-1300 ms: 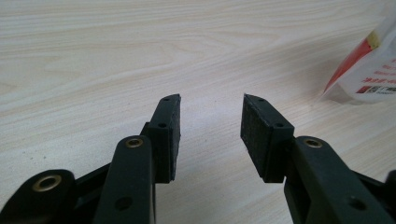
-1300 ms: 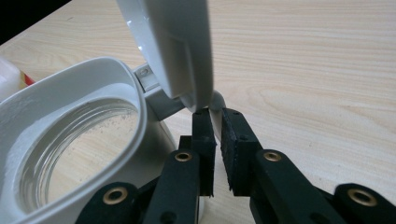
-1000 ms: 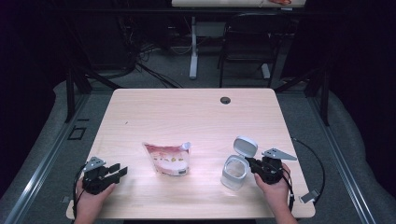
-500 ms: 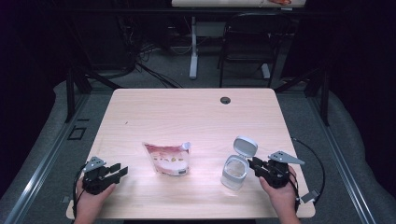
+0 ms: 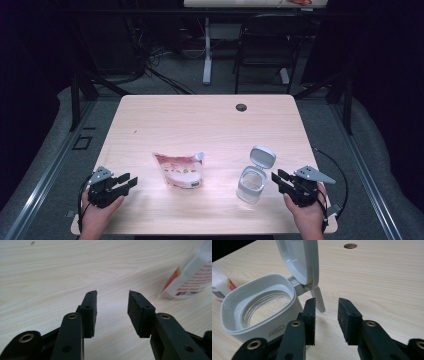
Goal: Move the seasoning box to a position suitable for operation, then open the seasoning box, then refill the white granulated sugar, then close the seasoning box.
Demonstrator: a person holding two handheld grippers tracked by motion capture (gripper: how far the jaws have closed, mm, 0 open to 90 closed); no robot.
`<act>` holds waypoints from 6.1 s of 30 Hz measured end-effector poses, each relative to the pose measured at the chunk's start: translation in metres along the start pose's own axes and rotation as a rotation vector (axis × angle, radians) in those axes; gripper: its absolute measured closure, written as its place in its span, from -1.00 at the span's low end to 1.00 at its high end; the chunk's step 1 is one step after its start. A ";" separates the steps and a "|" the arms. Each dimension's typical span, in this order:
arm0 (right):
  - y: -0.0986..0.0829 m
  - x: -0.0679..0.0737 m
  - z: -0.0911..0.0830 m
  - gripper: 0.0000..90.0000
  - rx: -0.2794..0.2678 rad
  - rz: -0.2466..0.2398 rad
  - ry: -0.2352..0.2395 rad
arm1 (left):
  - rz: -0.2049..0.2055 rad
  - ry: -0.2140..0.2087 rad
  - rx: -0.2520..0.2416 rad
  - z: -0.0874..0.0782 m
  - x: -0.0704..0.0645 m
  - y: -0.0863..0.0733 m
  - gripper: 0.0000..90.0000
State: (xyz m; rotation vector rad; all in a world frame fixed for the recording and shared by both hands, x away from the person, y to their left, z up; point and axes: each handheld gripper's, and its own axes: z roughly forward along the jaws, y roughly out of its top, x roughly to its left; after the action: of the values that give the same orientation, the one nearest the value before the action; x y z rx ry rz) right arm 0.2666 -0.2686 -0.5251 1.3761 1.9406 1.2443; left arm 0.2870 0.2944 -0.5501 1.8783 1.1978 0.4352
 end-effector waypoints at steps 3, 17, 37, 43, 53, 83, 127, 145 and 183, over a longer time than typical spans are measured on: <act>0.000 0.000 -0.004 0.53 0.005 0.001 -0.007 | 0.006 0.002 0.007 -0.002 -0.003 0.001 0.33; 0.010 0.012 -0.012 0.43 -0.063 -0.039 0.050 | 0.049 -0.035 -0.007 -0.012 -0.023 0.013 0.45; 0.030 0.021 -0.016 0.17 -0.108 -0.040 0.100 | 0.034 -0.083 0.011 -0.020 -0.023 0.044 0.33; 0.046 0.027 -0.023 0.15 -0.126 -0.068 0.092 | 0.041 -0.097 -0.015 -0.026 -0.036 0.064 0.27; 0.071 0.053 -0.033 0.41 -0.111 -0.170 0.150 | 0.060 -0.114 -0.027 -0.032 -0.048 0.090 0.28; 0.108 0.126 0.040 0.48 0.001 -0.269 0.362 | 0.136 -0.181 -0.006 -0.028 -0.062 0.113 0.44; 0.108 0.155 0.069 0.54 0.021 -0.302 0.445 | 0.193 -0.211 -0.003 -0.015 -0.069 0.112 1.00; 0.106 0.139 0.052 0.54 0.017 -0.281 0.422 | 0.223 -0.251 -0.019 -0.006 -0.089 0.119 1.00; 0.110 0.108 0.002 0.41 0.033 -0.345 0.336 | 0.224 -0.316 -0.053 0.009 -0.108 0.119 0.77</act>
State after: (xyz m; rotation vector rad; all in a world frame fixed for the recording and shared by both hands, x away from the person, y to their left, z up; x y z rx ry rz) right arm 0.2796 -0.1591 -0.4171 0.8316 2.3103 1.3373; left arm 0.3090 0.1745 -0.4448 1.9561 0.7653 0.2730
